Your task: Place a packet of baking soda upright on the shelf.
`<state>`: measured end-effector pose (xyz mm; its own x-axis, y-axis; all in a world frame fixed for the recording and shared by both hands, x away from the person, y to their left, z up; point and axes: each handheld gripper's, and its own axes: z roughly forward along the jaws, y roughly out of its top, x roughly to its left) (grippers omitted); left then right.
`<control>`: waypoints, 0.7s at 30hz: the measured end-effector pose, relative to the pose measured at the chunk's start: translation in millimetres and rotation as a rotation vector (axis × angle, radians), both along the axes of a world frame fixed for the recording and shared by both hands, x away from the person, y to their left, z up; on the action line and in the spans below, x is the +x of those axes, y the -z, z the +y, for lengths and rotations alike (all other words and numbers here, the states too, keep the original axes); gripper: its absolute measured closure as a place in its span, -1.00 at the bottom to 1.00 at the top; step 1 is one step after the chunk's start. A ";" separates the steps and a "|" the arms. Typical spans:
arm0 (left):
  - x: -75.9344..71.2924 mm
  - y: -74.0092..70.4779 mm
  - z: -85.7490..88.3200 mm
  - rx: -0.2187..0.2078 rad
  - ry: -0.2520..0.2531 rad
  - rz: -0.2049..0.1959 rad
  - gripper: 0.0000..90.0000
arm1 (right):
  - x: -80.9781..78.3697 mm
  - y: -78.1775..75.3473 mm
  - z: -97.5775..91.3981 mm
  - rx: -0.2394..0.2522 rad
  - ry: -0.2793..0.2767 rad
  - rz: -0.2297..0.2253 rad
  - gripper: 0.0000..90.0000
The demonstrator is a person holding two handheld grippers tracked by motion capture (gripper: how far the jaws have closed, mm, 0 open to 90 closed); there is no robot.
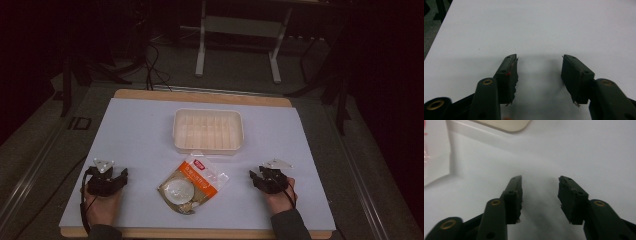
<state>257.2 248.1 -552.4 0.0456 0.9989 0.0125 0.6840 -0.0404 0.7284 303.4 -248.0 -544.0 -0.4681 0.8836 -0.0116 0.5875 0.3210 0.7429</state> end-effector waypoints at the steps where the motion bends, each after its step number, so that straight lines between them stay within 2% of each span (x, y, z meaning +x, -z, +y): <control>1: -0.1 0.0 -0.7 0.002 0.007 -0.002 0.09 | -0.4 -1.0 0.4 0.002 -0.003 -0.004 0.21; 4: -0.8 -0.3 -1.9 -0.007 0.009 -0.004 0.27 | -0.6 -2.6 1.2 0.006 -0.013 -0.006 0.24; 7: -1.4 -0.8 -3.3 -0.014 0.063 -0.025 0.36 | -0.3 -5.1 6.3 0.014 -0.040 -0.007 0.24; 8: -2.2 -1.4 -5.3 0.007 0.087 -0.041 0.36 | 0.3 -6.4 9.4 0.014 -0.052 -0.008 0.24; 12: -3.6 -2.2 -8.3 0.016 0.126 -0.065 0.37 | 2.1 -9.8 16.2 0.026 -0.083 -0.005 0.24; 18: -4.6 -2.3 -5.8 -0.002 0.133 -0.092 0.35 | 8.8 -16.0 23.3 0.056 -0.118 -0.007 0.21; 21: -5.0 -2.3 -4.9 -0.013 0.130 -0.102 0.32 | 12.1 -19.1 27.9 0.053 -0.132 -0.007 0.21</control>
